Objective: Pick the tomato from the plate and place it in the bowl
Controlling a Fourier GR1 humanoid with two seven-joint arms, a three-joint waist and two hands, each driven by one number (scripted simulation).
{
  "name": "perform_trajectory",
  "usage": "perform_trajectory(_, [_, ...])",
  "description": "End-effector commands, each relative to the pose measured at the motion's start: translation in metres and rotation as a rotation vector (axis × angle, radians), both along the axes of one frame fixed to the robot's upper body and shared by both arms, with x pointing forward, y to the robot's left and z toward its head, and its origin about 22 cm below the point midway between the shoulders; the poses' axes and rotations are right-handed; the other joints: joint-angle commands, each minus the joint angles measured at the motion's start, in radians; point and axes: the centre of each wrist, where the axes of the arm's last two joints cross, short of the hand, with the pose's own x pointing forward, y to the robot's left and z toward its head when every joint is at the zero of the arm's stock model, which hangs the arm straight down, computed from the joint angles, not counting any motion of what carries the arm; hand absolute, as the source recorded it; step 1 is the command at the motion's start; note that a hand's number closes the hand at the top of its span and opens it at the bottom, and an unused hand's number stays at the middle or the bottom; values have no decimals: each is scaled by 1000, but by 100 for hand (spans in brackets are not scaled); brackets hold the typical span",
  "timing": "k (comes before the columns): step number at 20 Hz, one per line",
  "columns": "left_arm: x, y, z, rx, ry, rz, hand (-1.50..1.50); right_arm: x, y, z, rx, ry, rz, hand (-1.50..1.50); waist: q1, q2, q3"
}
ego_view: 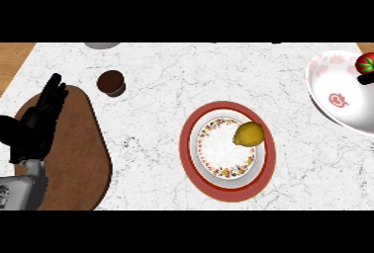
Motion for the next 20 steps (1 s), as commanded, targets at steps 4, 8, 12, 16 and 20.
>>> perform_trajectory(4, [-10, 9, 9, 1, 14, -6, 0, -20, -26, -29, 128, -26, 93, -150, 12, 0, 1])
perform_trajectory(8, [-1, 13, 1, -14, 11, 12, 0, -19, -29, -9, 187, -331, 83, -150, -8, -4, 1])
perform_trajectory(12, [-9, 10, -9, 2, -3, 38, 0, -32, -49, 15, 200, -683, 35, -150, -34, -11, 3])
perform_trajectory(16, [-23, 14, -23, -5, 36, 52, 0, -61, -68, -7, 271, -858, 11, -150, -49, -20, 0])
perform_trajectory(20, [-16, 18, -11, 7, 17, 61, 0, -111, -93, -29, 316, -822, 35, -150, -67, -25, -3])
